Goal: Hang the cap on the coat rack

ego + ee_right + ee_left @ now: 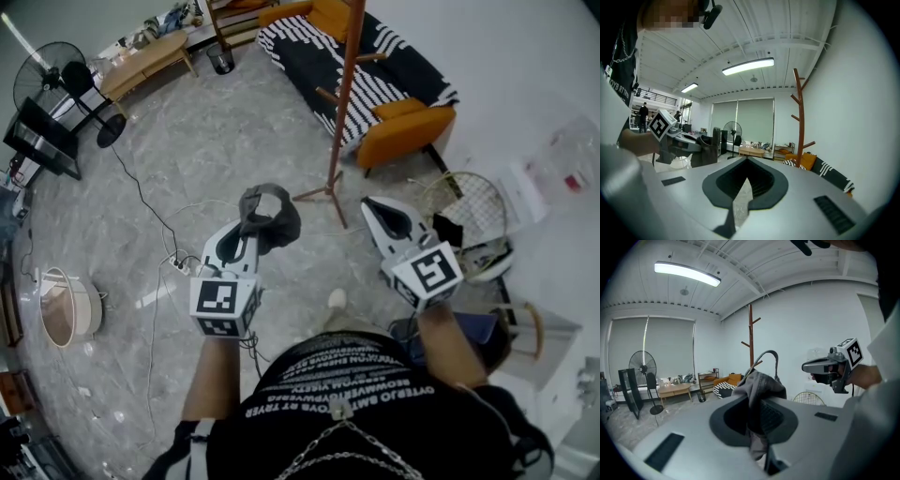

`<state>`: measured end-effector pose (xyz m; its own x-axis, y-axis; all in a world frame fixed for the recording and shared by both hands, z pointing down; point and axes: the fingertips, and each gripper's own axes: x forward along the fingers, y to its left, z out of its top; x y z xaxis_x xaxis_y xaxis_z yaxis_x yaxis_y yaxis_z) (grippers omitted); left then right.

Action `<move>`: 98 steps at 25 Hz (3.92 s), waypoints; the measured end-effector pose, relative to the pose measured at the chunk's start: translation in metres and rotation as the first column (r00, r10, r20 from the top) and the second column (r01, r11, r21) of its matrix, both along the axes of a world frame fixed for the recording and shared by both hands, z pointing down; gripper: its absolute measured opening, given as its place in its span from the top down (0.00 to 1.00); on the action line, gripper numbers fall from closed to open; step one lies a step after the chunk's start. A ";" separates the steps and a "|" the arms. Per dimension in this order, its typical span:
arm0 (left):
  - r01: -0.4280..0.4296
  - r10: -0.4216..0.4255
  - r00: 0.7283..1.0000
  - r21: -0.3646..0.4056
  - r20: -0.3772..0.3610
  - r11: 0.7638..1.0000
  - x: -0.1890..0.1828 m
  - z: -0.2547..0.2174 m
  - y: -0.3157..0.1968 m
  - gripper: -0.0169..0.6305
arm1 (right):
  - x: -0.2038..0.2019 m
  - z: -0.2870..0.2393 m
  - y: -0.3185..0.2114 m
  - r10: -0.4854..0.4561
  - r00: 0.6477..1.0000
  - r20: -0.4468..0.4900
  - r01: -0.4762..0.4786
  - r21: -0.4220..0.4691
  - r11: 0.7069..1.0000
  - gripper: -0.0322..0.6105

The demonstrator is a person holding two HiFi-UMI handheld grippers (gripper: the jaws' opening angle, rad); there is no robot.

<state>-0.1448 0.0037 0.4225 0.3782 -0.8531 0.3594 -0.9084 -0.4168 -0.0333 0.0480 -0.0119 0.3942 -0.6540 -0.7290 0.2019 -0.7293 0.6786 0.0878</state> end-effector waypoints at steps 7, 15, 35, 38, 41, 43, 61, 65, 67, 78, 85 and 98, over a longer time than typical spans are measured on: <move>0.004 -0.004 1.000 0.002 0.014 1.000 0.014 -0.004 -0.020 0.95 | 0.014 -0.003 -0.020 -0.012 1.000 0.015 0.011 0.016 1.000 0.96; 0.028 -0.029 0.999 0.015 0.031 0.999 0.030 -0.007 -0.047 0.95 | 0.031 -0.008 -0.049 -0.029 0.999 0.040 0.028 0.024 0.999 0.96; 0.052 -0.053 0.996 0.015 0.067 0.999 0.050 -0.009 -0.056 0.95 | 0.054 -0.001 -0.068 -0.053 0.995 0.084 0.051 0.026 0.998 0.96; 0.052 -0.053 0.996 0.010 0.068 0.999 0.046 -0.009 -0.055 0.95 | 0.052 0.002 -0.068 -0.046 0.995 0.091 0.045 0.015 0.999 0.96; 0.051 -0.051 0.997 0.000 0.064 0.999 0.041 -0.006 -0.056 0.95 | 0.048 0.001 -0.071 -0.047 0.995 0.089 0.045 0.019 0.999 0.96; 0.044 -0.044 0.997 -0.004 0.059 0.999 0.039 -0.004 -0.060 0.95 | 0.047 0.001 -0.074 -0.042 0.996 0.083 0.040 0.024 0.999 0.96; -0.046 0.046 0.998 0.003 0.041 0.999 0.035 -0.006 -0.125 0.95 | 0.028 -0.006 -0.117 0.017 0.998 0.061 -0.019 0.022 1.000 0.96; -0.062 0.063 0.997 -0.009 0.046 0.998 0.039 0.000 -0.135 0.95 | 0.029 0.000 -0.122 0.023 0.997 0.068 -0.022 -0.013 1.000 0.96; -0.070 0.071 0.996 -0.017 0.047 0.997 0.041 0.003 -0.140 0.95 | 0.031 0.004 -0.126 0.031 0.997 0.068 -0.029 -0.026 0.999 0.96; -0.125 0.126 0.991 -0.014 0.046 0.992 0.051 0.002 -0.172 0.95 | 0.036 0.005 -0.148 0.074 0.995 0.067 -0.073 -0.026 0.997 0.96; -0.167 0.167 0.985 -0.017 0.046 0.986 0.059 0.004 -0.197 0.95 | 0.039 0.009 -0.168 0.095 0.994 0.048 -0.094 -0.028 0.995 0.96; -0.262 0.262 0.964 -0.006 0.035 0.965 0.067 -0.004 -0.251 0.95 | 0.032 -0.003 -0.208 0.154 0.988 0.017 -0.154 -0.020 0.988 0.96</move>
